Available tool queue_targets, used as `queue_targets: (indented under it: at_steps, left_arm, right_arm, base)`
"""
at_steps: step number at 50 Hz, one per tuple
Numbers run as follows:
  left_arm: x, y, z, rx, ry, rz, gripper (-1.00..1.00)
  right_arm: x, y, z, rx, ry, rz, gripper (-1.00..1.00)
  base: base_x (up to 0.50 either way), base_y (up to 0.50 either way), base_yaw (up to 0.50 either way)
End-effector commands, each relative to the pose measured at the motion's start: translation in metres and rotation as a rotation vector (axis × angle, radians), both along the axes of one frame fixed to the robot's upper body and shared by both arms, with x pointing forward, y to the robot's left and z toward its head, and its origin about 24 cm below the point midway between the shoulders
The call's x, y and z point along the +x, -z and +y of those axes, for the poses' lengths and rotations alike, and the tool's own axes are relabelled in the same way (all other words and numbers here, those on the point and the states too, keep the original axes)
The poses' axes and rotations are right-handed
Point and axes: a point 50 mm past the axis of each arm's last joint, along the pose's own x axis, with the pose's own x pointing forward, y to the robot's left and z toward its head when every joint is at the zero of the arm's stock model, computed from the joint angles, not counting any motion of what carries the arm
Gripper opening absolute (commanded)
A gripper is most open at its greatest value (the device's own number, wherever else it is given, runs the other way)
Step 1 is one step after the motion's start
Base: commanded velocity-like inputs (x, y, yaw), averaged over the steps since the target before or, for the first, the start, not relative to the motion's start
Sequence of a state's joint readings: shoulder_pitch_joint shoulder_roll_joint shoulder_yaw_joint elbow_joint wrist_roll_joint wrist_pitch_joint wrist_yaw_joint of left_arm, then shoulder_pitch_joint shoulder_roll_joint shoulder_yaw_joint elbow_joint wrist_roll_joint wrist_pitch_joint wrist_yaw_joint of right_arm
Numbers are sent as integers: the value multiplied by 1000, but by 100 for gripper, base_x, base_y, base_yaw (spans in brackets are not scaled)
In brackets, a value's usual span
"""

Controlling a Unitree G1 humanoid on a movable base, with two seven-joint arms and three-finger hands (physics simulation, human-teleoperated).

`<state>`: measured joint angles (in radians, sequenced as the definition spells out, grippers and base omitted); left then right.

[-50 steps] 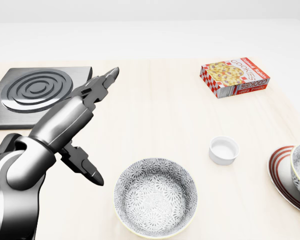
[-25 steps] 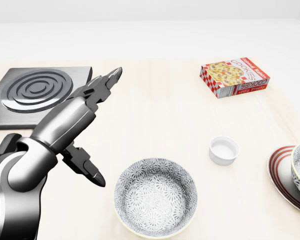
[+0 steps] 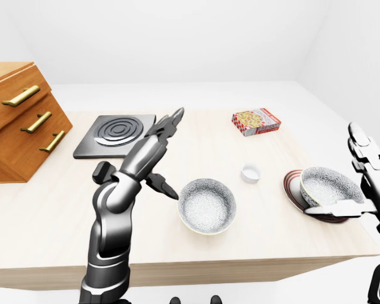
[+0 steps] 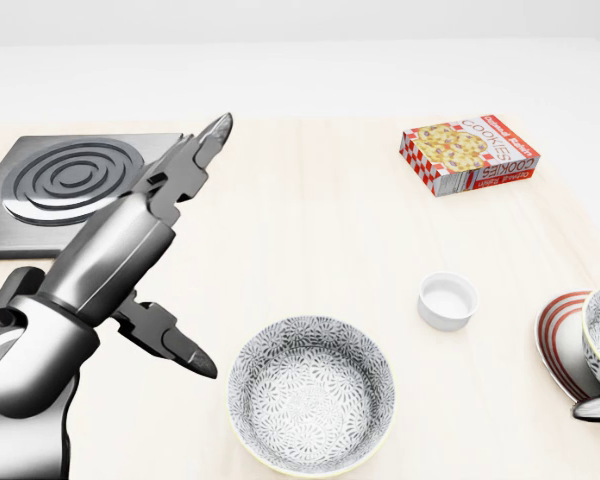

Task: Pick the akita bowl from table center and place it on the plate.

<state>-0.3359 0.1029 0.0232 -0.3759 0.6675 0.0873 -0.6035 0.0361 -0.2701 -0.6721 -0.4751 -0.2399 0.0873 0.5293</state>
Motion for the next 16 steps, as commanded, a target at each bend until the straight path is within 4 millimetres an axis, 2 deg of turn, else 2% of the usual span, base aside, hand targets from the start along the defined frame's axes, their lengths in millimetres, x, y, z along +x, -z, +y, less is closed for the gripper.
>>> queue_targets:
  at_steps: [1, 8, 16]
  left_arm:
    - [-12, -5, 1, -203, 11, -78, 100]
    - [-16, -4, 1, -318, 9, -100, 100]
    - [-19, -5, 5, -395, 7, -117, 100]
  right_arm:
    - [7, -19, 62, 137, -162, -249, 100]
    - [12, -19, 69, 287, -190, -327, 100]
    - [13, -18, 76, 347, -219, -342, 100]
  base:
    - [0, 0, 0]
    - [0, 0, 0]
    - [0, 0, 0]
